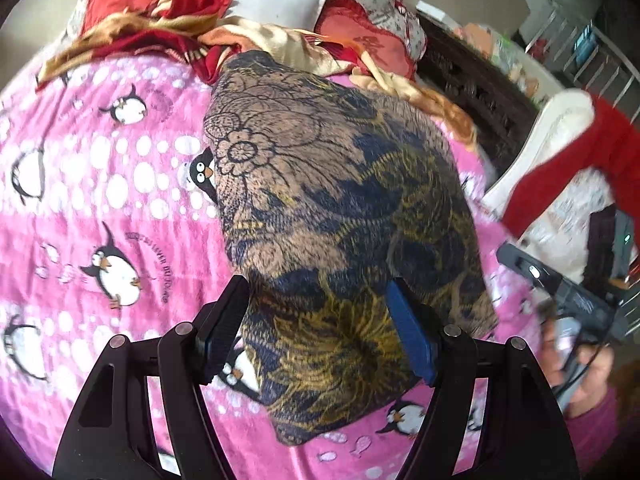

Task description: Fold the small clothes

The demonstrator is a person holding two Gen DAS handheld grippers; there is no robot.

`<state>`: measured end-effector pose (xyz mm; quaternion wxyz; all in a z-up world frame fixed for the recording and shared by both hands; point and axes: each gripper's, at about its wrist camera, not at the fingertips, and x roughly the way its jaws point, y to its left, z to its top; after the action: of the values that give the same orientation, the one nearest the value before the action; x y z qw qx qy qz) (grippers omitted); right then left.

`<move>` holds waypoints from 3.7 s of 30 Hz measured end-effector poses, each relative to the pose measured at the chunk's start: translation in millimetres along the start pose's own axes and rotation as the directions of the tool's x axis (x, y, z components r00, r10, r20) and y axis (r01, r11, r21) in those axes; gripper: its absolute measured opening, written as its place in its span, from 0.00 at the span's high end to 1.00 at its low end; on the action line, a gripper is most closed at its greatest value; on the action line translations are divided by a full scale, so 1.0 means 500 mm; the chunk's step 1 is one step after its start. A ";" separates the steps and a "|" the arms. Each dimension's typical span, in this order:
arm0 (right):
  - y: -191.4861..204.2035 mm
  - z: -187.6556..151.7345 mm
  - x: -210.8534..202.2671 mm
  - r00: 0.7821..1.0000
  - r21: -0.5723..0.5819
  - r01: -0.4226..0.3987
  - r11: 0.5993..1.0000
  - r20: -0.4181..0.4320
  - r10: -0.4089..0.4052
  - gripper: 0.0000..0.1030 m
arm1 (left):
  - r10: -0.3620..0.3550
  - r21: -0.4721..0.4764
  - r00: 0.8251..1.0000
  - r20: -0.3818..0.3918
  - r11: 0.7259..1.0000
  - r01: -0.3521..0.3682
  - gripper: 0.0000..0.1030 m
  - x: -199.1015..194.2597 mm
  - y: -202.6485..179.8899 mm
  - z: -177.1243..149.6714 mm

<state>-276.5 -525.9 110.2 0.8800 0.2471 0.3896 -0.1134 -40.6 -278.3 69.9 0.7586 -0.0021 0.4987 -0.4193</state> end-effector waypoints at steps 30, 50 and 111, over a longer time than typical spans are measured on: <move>0.280 -0.120 0.020 0.944 -0.070 -0.297 0.952 -0.168 0.282 0.75 | -0.029 -0.026 0.988 -0.151 0.999 0.025 0.67 -0.218 0.113 -0.179; 0.372 -0.206 0.130 0.973 -0.278 -0.058 0.959 -0.229 -0.007 0.60 | 0.326 0.052 0.945 -0.031 0.944 -0.325 0.52 -0.198 0.095 -0.225; 0.461 -0.265 -0.074 0.982 -0.258 0.184 0.948 0.022 -0.185 0.11 | 0.435 -0.005 0.862 0.259 0.894 -0.449 0.52 -0.372 0.043 -0.252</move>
<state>-294.3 -259.9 141.4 0.8898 0.0928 0.4233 -0.1431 -150.5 -93.5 137.7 0.8916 0.0797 0.3728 -0.2443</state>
